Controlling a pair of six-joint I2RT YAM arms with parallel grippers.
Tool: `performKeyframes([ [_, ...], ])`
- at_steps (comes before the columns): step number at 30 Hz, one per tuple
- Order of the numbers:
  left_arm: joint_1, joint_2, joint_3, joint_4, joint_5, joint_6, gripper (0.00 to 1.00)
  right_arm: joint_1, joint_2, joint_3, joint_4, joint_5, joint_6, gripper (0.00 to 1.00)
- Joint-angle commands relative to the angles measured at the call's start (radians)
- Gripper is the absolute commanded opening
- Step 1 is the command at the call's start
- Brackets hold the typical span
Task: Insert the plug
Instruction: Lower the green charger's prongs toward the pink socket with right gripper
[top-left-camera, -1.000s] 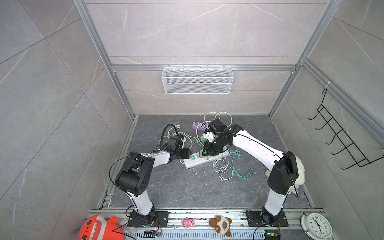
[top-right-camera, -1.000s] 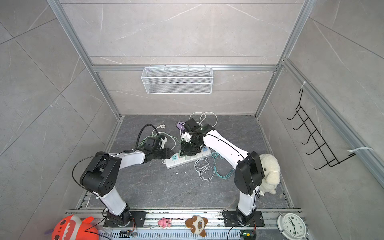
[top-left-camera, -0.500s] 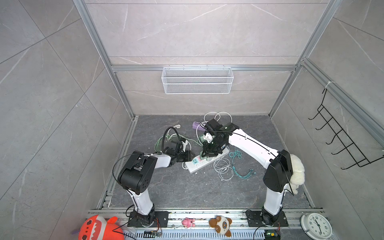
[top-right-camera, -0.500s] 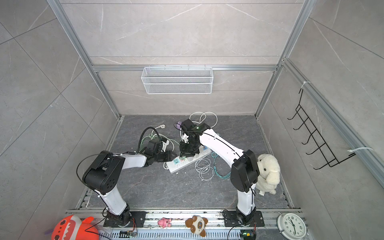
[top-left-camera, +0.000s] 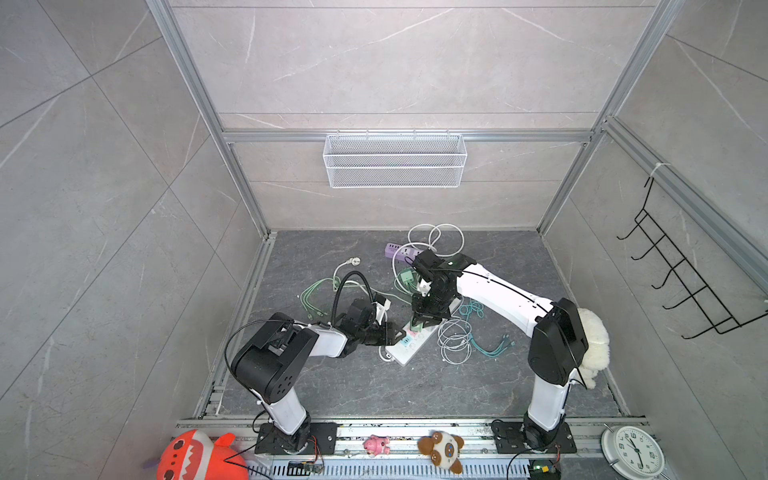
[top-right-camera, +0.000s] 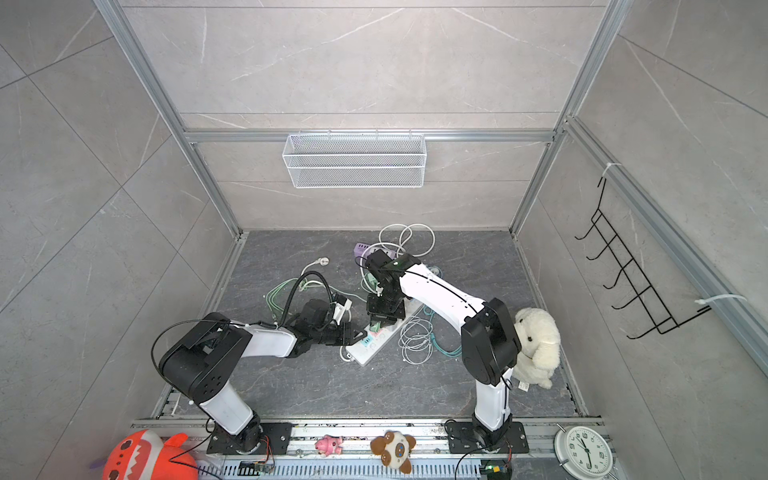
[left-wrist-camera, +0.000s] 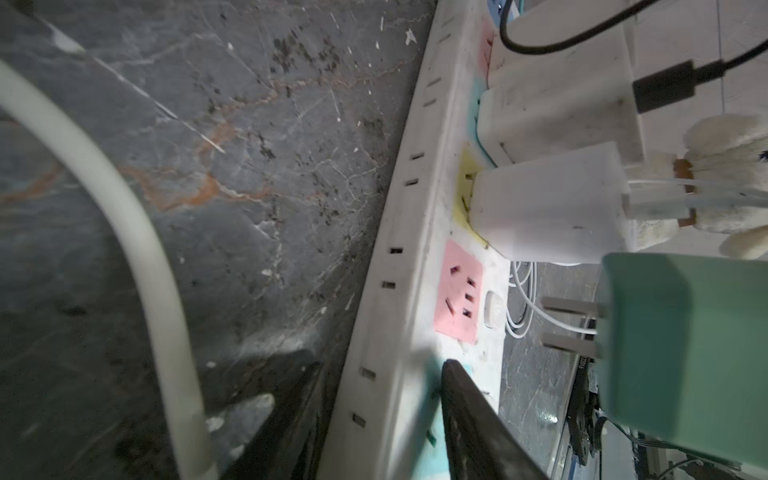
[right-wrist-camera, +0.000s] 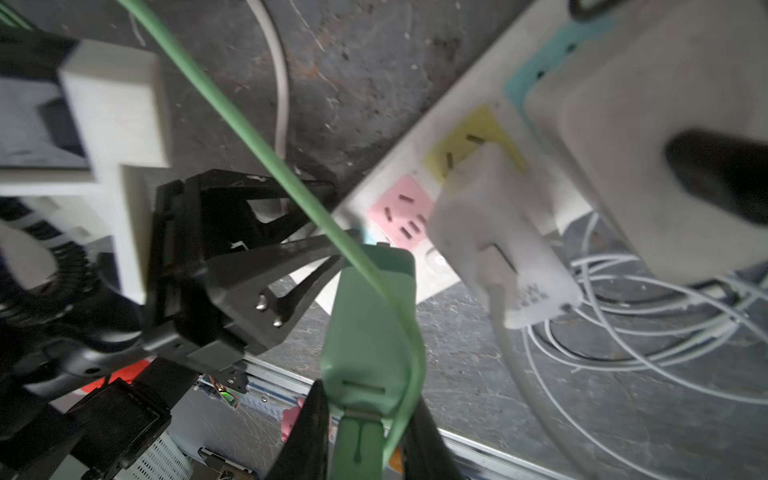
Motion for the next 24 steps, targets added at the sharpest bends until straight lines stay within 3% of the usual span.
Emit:
performKeyframes([
  [1, -0.015, 0.026, -0.035, 0.027, 0.014, -0.035, 0.49, 0.003, -0.085, -0.034, -0.029, 0.044, 0.069, 0.07],
  [10, -0.021, 0.0, -0.054, 0.052, 0.004, -0.016, 0.49, 0.033, -0.131, -0.111, 0.062, 0.104, 0.218, 0.07],
  [24, -0.021, -0.158, -0.114, 0.023, -0.054, 0.005, 0.5, 0.067, -0.069, -0.129, 0.153, 0.154, 0.367, 0.06],
])
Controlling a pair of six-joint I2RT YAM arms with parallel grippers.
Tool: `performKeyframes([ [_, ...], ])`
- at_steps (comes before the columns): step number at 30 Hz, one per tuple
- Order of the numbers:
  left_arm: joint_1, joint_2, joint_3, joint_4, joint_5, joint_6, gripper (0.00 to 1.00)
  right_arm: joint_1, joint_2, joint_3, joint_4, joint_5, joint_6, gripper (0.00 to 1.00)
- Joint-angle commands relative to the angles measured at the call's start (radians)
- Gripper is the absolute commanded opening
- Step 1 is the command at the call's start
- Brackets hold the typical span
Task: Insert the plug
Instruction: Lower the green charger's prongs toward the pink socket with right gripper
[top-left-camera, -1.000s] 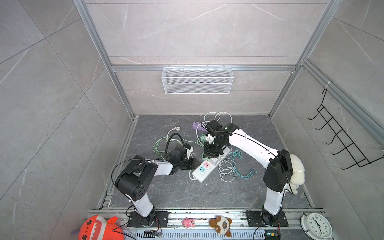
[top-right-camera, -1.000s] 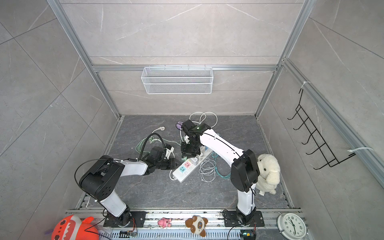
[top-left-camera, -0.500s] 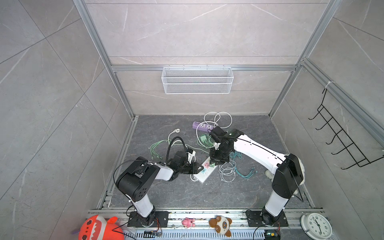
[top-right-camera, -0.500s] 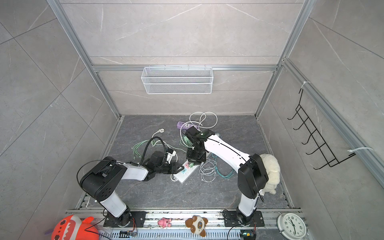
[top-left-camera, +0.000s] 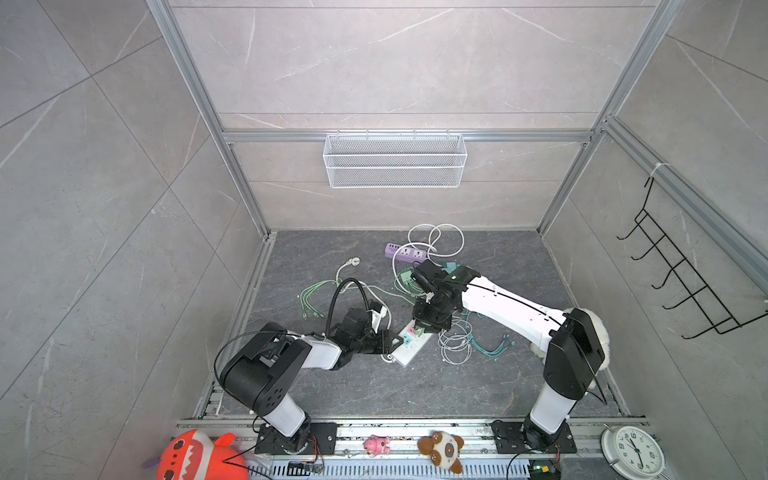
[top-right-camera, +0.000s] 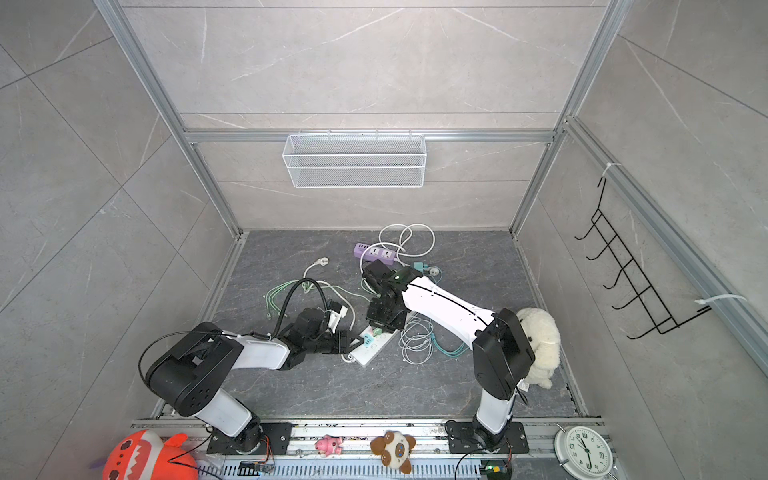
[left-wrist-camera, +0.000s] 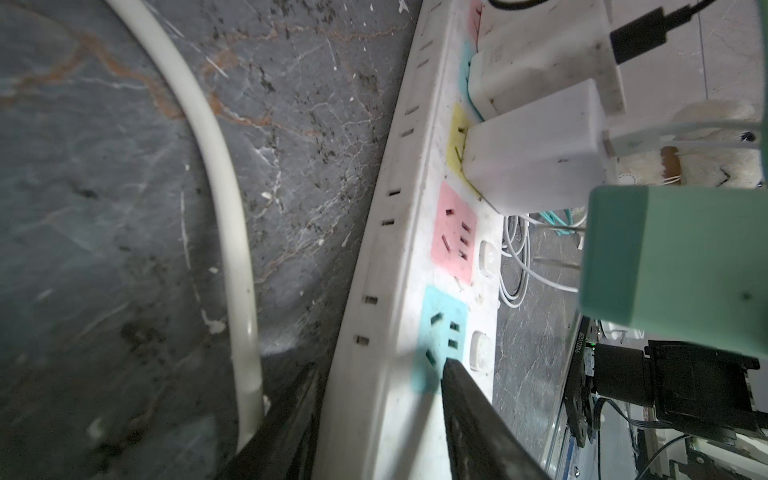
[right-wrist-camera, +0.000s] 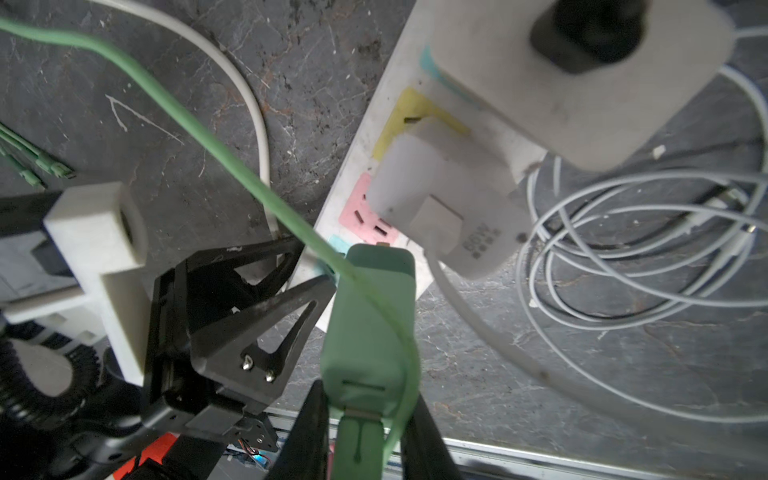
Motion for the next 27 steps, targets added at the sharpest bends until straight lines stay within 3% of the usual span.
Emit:
performKeyframes([
  [1, -0.006, -0.065, 0.008, -0.038, -0.03, 0.026, 0.5, 0.001, 0.031, 0.0, 0.024, 0.024, 0.059, 0.06],
  [13, -0.002, -0.178, -0.008, -0.107, -0.123, 0.05, 0.52, 0.001, 0.105, 0.034, 0.042, 0.034, 0.085, 0.06],
  [27, 0.009, -0.257, -0.003, -0.175, -0.185, 0.08, 0.52, 0.005, 0.054, -0.034, 0.089, 0.001, 0.167, 0.05],
])
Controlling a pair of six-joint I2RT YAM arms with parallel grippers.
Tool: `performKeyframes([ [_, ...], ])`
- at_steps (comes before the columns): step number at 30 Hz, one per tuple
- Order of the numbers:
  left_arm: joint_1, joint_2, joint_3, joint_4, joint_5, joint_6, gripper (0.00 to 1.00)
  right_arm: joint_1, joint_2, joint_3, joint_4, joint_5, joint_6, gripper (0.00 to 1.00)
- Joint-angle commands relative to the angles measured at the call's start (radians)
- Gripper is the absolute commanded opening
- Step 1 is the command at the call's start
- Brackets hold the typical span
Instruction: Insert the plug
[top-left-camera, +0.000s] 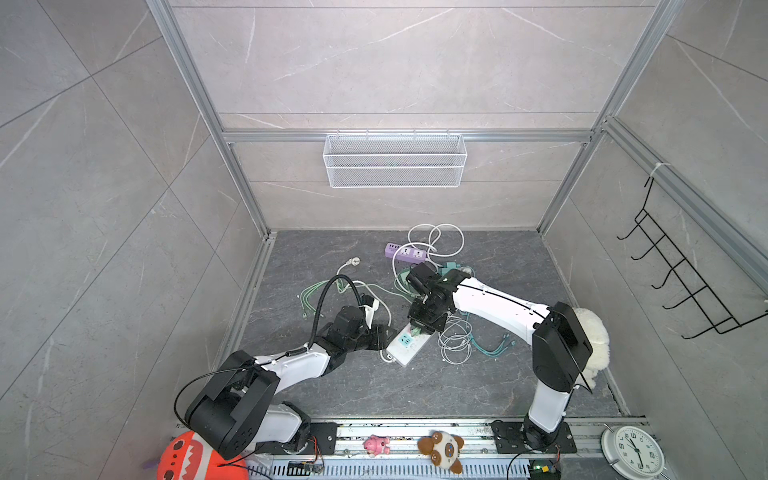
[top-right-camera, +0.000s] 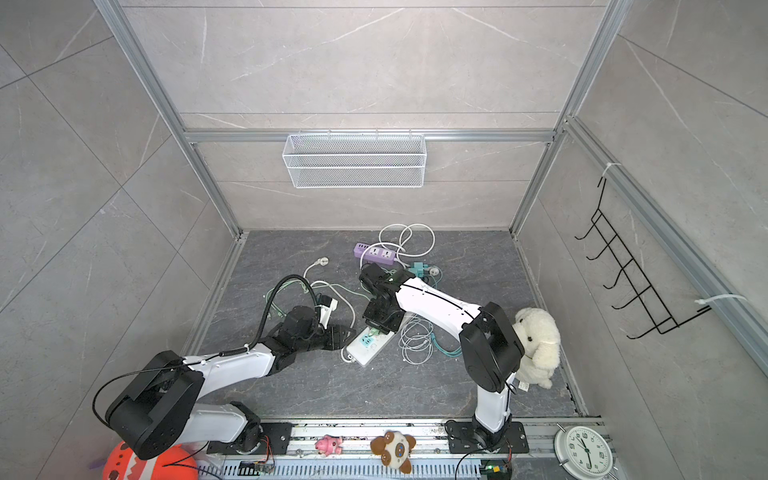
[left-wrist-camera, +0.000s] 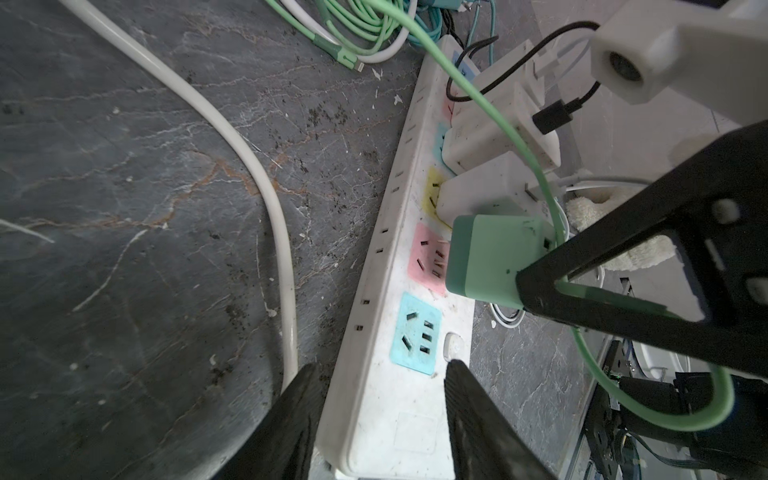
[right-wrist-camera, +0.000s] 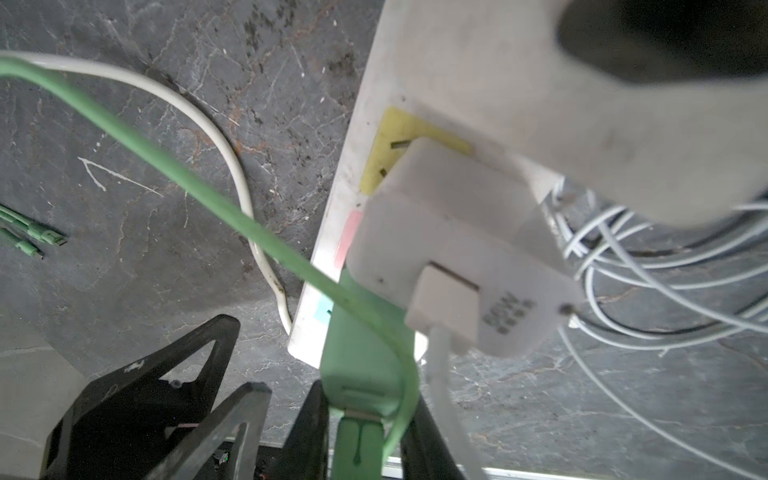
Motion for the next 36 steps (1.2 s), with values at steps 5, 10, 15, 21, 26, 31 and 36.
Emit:
performKeyframes([
  [5, 0.008, -0.013, -0.003, 0.002, -0.025, 0.024, 0.52, 0.005, -0.035, -0.024, 0.034, -0.018, 0.055, 0.04],
  [10, 0.008, 0.002, 0.006, 0.012, -0.02, 0.026, 0.52, 0.0, -0.05, 0.005, -0.016, 0.0, 0.036, 0.03],
  [15, 0.008, 0.047, 0.017, 0.04, 0.0, 0.02, 0.52, -0.002, -0.062, 0.025, -0.013, -0.008, 0.041, 0.03],
  [21, 0.008, 0.147, 0.024, 0.124, 0.055, -0.005, 0.51, -0.015, -0.07, -0.033, 0.022, -0.071, 0.069, 0.03],
  [26, 0.006, 0.201, 0.017, 0.182, 0.074, -0.022, 0.49, -0.025, -0.056, -0.045, 0.029, -0.091, 0.069, 0.03],
  [31, -0.005, 0.215, 0.016, 0.196, 0.102, -0.03, 0.47, -0.037, -0.047, -0.04, 0.018, -0.096, 0.058, 0.03],
  [36, -0.034, 0.208, 0.005, 0.201, 0.101, -0.044, 0.46, -0.055, -0.047, -0.039, -0.008, -0.098, 0.038, 0.03],
])
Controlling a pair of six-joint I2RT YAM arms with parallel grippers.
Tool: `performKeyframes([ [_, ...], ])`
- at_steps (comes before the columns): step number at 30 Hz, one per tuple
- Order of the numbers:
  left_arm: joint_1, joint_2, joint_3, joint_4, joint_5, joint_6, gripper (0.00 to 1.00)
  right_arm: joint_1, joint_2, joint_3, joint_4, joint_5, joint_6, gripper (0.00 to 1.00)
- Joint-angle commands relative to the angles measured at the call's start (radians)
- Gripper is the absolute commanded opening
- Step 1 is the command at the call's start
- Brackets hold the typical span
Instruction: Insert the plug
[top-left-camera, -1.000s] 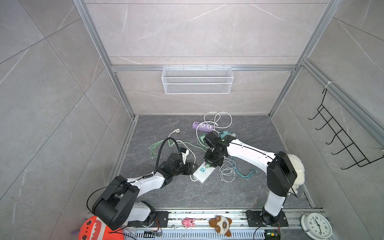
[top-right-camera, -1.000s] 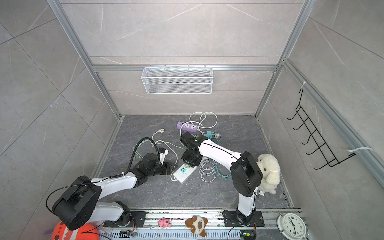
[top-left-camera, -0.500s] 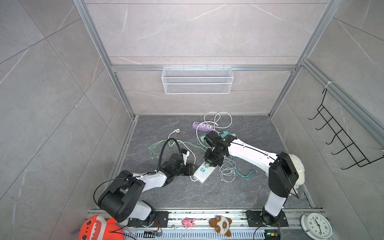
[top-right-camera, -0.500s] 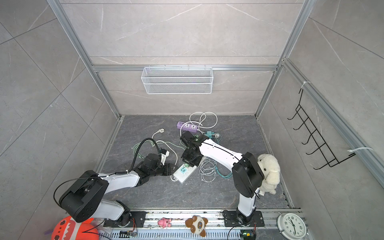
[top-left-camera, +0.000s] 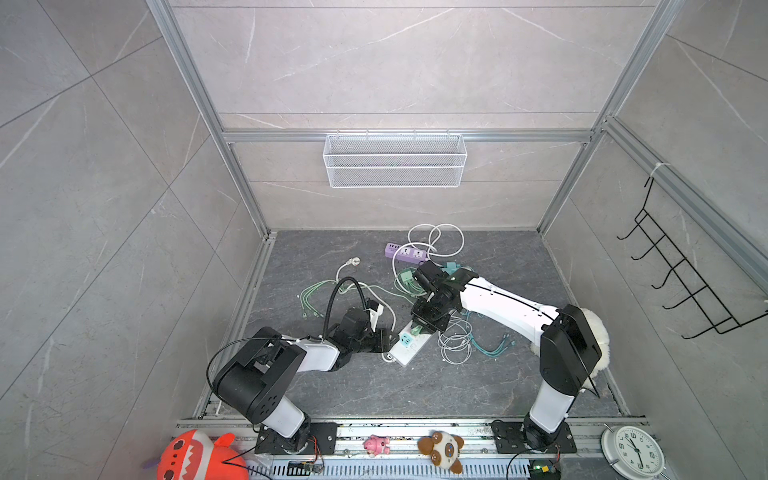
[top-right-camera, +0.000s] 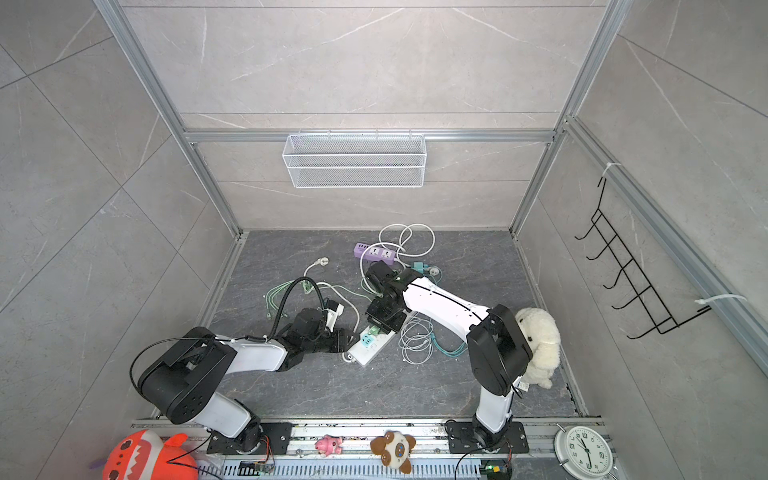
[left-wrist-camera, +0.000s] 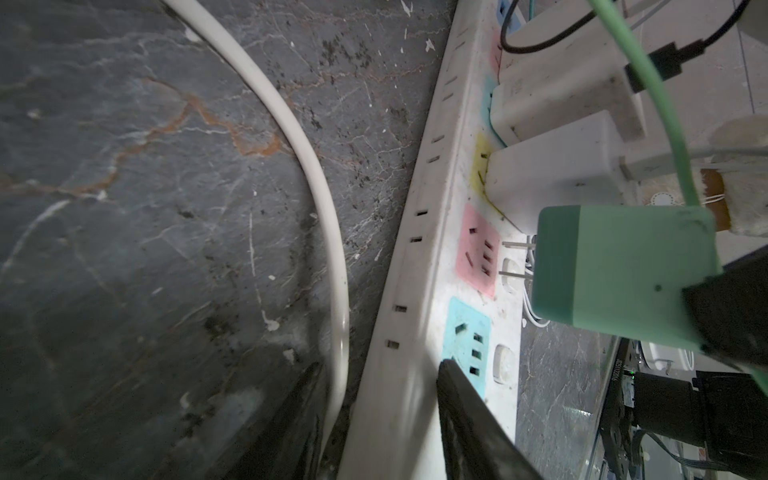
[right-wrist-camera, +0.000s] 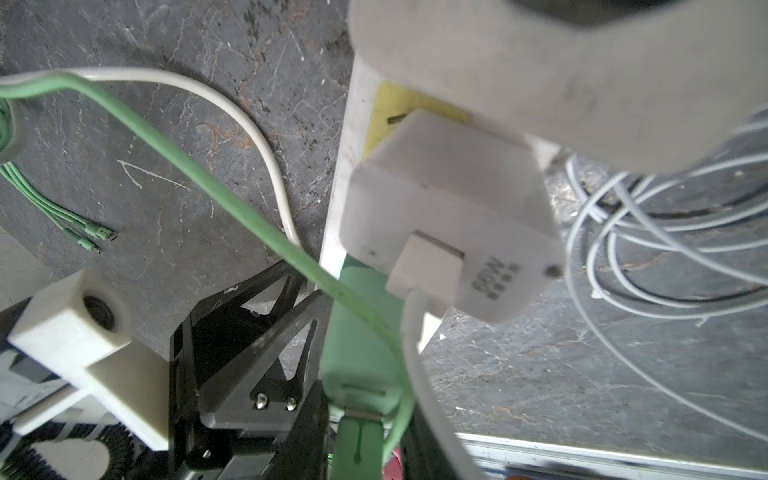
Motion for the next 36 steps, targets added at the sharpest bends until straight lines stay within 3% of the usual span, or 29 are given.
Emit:
performKeyframes([
  [1, -0.027, 0.005, 0.005, 0.051, 0.038, -0.017, 0.46, -0.019, 0.001, 0.0, -0.036, -0.003, -0.023, 0.03],
  [12, -0.042, 0.011, -0.007, 0.058, 0.027, -0.027, 0.46, -0.036, 0.01, 0.018, -0.098, 0.033, -0.074, 0.02],
  [19, -0.042, -0.034, 0.011, 0.015, 0.006, -0.004, 0.46, -0.025, -0.03, -0.057, -0.049, 0.035, -0.03, 0.02],
  [36, -0.041, -0.012, 0.011, 0.028, 0.013, 0.0, 0.46, -0.009, 0.022, -0.002, -0.016, 0.014, -0.014, 0.02],
])
